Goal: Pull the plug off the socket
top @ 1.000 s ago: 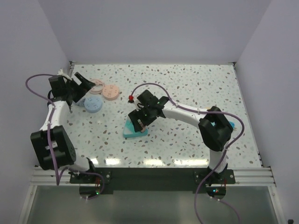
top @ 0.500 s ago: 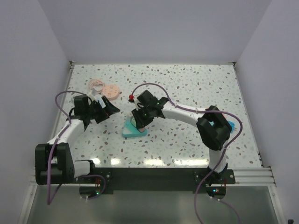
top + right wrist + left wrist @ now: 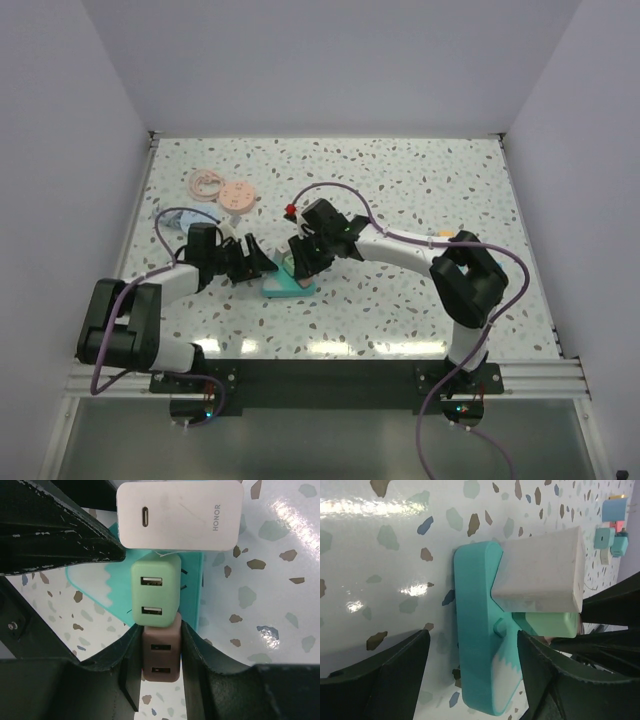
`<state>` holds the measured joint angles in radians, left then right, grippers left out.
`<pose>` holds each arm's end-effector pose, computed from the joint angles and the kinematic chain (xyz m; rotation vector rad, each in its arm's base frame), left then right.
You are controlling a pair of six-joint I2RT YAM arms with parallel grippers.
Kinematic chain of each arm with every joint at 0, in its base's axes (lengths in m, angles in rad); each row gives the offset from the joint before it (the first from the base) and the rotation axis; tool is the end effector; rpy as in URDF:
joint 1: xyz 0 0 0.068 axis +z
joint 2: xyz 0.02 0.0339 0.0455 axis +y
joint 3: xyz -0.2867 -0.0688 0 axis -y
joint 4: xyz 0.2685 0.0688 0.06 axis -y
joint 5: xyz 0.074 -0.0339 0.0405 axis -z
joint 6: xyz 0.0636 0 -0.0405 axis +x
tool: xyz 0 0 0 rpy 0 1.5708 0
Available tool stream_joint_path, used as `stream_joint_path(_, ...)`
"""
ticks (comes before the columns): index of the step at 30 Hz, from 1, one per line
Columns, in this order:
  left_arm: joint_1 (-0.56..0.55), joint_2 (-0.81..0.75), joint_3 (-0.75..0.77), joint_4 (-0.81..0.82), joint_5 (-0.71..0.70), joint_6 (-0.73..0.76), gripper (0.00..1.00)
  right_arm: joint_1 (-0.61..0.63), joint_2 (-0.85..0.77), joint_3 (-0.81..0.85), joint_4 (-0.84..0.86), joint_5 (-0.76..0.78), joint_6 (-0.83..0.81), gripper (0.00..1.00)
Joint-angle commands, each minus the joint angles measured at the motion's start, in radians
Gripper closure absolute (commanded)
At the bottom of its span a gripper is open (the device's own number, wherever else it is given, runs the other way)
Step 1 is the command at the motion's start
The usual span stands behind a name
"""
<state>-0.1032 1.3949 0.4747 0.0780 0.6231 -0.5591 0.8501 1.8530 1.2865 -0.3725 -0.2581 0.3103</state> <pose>0.2586 -0.0641 0.1247 -0.2606 2.4546 -1.0499 0.2772 0.3403 0.1860 -0.8144 2.5225 0.7619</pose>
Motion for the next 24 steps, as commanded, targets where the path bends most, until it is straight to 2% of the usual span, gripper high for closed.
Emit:
stream_joint_path(1, -0.009, 0.052, -0.036, 0.118, 0.050, 0.062, 0.26, -0.002, -0.038, -0.019, -0.011, -0.044, 0.041, 1.00)
stream_joint_path(3, -0.012, 0.084, -0.068, 0.176, 0.123, 0.032, 0.31, -0.005, -0.041, -0.015, -0.009, -0.050, 0.041, 1.00)
stream_joint_path(10, -0.088, 0.107, -0.105, 0.370, 0.210, -0.070, 0.56, -0.003, -0.046, 0.019, -0.043, -0.046, 0.036, 1.00)
stream_joint_path(12, -0.098, 0.113, -0.102, 0.387, 0.210, -0.096, 0.68, -0.003, -0.046, 0.040, -0.055, -0.036, 0.035, 1.00)
stream_joint_path(13, -0.098, 0.115, -0.102, 0.403, 0.210, -0.102, 0.77, -0.003, -0.046, 0.049, -0.074, -0.033, 0.032, 1.00)
stream_joint_path(15, -0.099, 0.119, -0.099, 0.410, 0.202, -0.120, 0.88, -0.003, -0.047, 0.073, -0.092, -0.023, 0.021, 1.00)
stream_joint_path(16, -0.099, 0.121, -0.093, 0.399, 0.195, -0.125, 0.99, -0.005, -0.048, 0.082, -0.117, -0.018, 0.016, 1.00)
stream_joint_path(24, -0.101, 0.179, -0.035, 0.322, 0.089, -0.104, 1.00, -0.003, -0.149, 0.131, -0.259, 0.126, -0.030, 1.00)
